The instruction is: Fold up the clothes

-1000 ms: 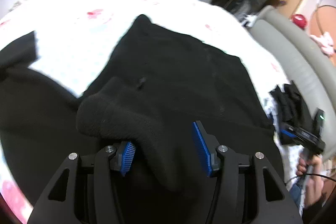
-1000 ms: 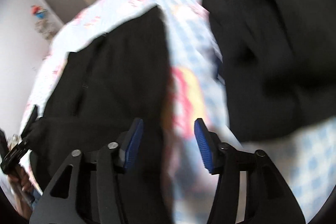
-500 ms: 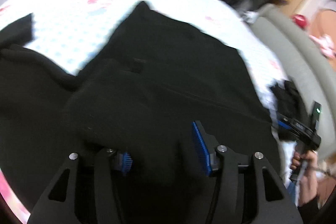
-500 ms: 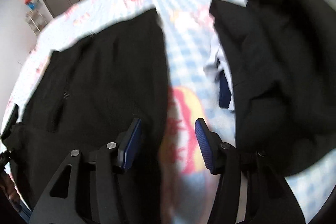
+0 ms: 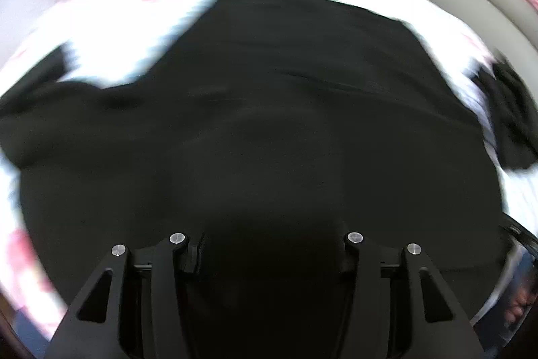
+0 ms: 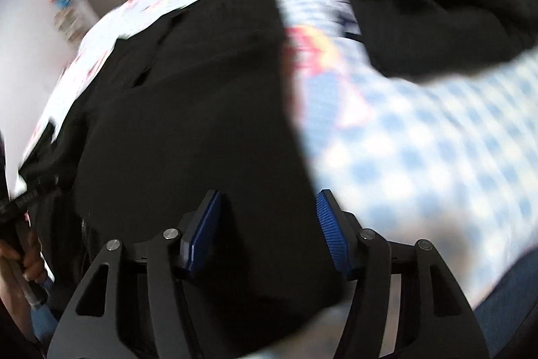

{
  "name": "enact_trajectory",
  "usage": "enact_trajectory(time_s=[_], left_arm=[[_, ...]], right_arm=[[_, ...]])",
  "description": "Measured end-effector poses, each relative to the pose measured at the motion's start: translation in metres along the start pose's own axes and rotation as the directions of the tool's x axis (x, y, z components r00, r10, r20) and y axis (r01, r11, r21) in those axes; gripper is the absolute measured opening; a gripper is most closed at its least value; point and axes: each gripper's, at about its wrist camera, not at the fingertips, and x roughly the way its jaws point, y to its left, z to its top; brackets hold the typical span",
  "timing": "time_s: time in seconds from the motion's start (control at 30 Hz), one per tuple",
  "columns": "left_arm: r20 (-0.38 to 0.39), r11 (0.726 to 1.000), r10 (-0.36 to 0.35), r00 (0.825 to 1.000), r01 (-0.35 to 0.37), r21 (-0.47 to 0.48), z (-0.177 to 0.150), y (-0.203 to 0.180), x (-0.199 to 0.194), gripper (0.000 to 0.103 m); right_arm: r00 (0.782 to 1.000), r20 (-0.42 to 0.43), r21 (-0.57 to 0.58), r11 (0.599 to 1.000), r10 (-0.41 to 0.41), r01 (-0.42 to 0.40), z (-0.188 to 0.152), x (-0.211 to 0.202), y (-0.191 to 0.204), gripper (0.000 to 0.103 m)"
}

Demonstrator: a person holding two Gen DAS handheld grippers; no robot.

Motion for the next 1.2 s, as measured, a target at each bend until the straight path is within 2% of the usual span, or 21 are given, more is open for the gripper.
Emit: enact_trajectory(time_s=[0.1, 0.17, 0.23, 0.3, 0.37, 0.43, 0.57, 0.63, 0.7, 0.8, 0.9, 0.97, 1.03, 1.1, 1.17, 1.2], left_arm=[[0.061, 0.988, 0.037, 0.997, -0.027, -0.151, 0.002, 0.048, -0.027, 0.052], [0.127, 0.979, 0.046, 0.991, -0.019, -0.203, -0.001, 0.057, -0.043, 0.052], [0.165, 0.980, -0.040, 0.985, 0.071, -0.184, -0.009, 0.048, -0.051, 0.053], [0.177, 0.973, -0.153, 0.972, 0.179, -0.144, -0.017, 0.031, -0.051, 0.055], [0.120, 0.953, -0.280, 0.952, 0.291, -0.087, -0.024, 0.003, -0.038, 0.055], [0.058, 0.936, -0.350, 0.935, 0.352, -0.024, -0.032, -0.027, -0.024, 0.055], [-0.019, 0.936, -0.349, 0.937, 0.349, 0.051, -0.041, -0.063, -0.008, 0.055], [0.000, 0.941, -0.339, 0.941, 0.339, 0.003, -0.038, -0.046, -0.010, 0.055], [0.027, 0.945, -0.318, 0.948, 0.320, -0.065, -0.032, -0.020, -0.012, 0.055], [0.065, 0.942, -0.284, 0.957, 0.291, -0.167, -0.024, 0.018, -0.016, 0.055], [0.099, 0.927, -0.245, 0.964, 0.263, -0.268, -0.015, 0.057, -0.019, 0.055], [0.127, 0.902, -0.236, 0.963, 0.266, -0.340, -0.005, 0.092, -0.021, 0.059], [0.145, 0.869, -0.264, 0.954, 0.300, -0.392, 0.005, 0.120, -0.017, 0.065], [0.153, 0.810, -0.353, 0.923, 0.383, -0.443, 0.015, 0.135, -0.002, 0.068], [0.150, 0.723, -0.479, 0.865, 0.486, -0.491, 0.027, 0.143, 0.021, 0.070], [0.140, 0.711, -0.496, 0.857, 0.494, -0.500, 0.032, 0.143, 0.031, 0.070]], right_arm=[[0.998, 0.025, 0.012, 0.999, -0.052, 0.052, 0.003, -0.016, -0.012, 0.059], [0.999, 0.041, 0.018, 1.000, -0.002, 0.001, 0.003, -0.025, -0.012, 0.060], [0.996, 0.034, 0.056, 0.995, 0.077, -0.079, 0.004, -0.022, -0.014, 0.061], [0.990, -0.018, 0.108, 0.985, 0.138, -0.136, 0.000, -0.007, -0.014, 0.061], [0.991, -0.053, 0.131, 0.984, 0.126, -0.118, -0.013, 0.006, -0.014, 0.060], [0.990, -0.051, 0.144, 0.982, 0.130, -0.121, -0.020, 0.007, -0.019, 0.059], [0.999, -0.031, 0.087, 0.996, 0.022, -0.019, -0.020, -0.005, -0.020, 0.057], [0.998, -0.011, 0.080, 0.995, -0.057, 0.057, -0.020, -0.018, -0.028, 0.054], [0.997, 0.011, 0.096, 0.993, -0.075, 0.074, -0.021, -0.032, -0.035, 0.055], [0.999, 0.036, 0.084, 0.996, 0.000, -0.003, -0.018, -0.046, -0.033, 0.056], [0.993, 0.034, -0.012, 0.994, 0.108, -0.108, 0.001, -0.043, 0.000, 0.060], [0.984, 0.013, -0.058, 0.983, 0.177, -0.176, 0.014, -0.035, 0.024, 0.061], [0.971, -0.023, -0.085, 0.968, 0.237, -0.238, 0.027, -0.022, 0.047, 0.061], [0.960, -0.058, -0.093, 0.956, 0.275, -0.280, 0.034, -0.007, 0.065, 0.062], [0.956, -0.098, -0.091, 0.954, 0.277, -0.286, 0.038, 0.014, 0.079, 0.062], [0.956, -0.121, -0.086, 0.957, 0.267, -0.278, 0.038, 0.024, 0.082, 0.062]])
